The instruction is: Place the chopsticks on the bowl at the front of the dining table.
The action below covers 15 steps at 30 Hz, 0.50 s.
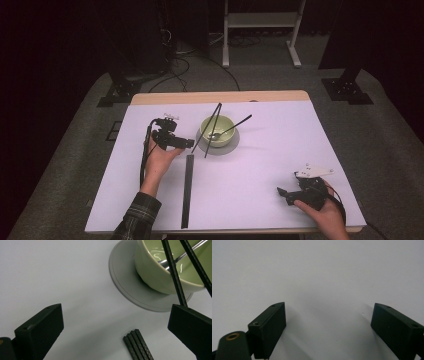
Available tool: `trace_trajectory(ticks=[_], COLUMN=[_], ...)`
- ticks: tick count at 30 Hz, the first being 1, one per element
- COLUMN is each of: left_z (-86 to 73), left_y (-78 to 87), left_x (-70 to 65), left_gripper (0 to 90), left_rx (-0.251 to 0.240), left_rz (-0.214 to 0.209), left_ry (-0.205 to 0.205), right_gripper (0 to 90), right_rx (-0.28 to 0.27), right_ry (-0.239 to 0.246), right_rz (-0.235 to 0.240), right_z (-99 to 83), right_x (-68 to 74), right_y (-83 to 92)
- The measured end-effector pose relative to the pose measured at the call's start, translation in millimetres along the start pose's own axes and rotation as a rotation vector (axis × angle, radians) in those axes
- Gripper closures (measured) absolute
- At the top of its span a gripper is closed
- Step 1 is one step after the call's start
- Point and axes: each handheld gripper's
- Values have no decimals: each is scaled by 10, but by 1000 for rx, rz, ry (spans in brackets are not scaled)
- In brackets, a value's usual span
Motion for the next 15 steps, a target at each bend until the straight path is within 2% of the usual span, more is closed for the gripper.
trace_trajectory(ticks=[15], left_z=[-86], left_y=[-98], left_x=[-255], left_gripper=[0], left_rx=[21], left_rz=[-57], left_ry=[-37], right_gripper=[114], right_rx=[0], right_ry=[0], right_rz=[0], right_z=[0], right_x=[0], right_y=[0])
Point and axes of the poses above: each handheld gripper's, and its own axes: y roughly backward along the jaws, z roughly out of its top, x roughly to its left, and after that the axes turned 1 degree about -z, right-handed
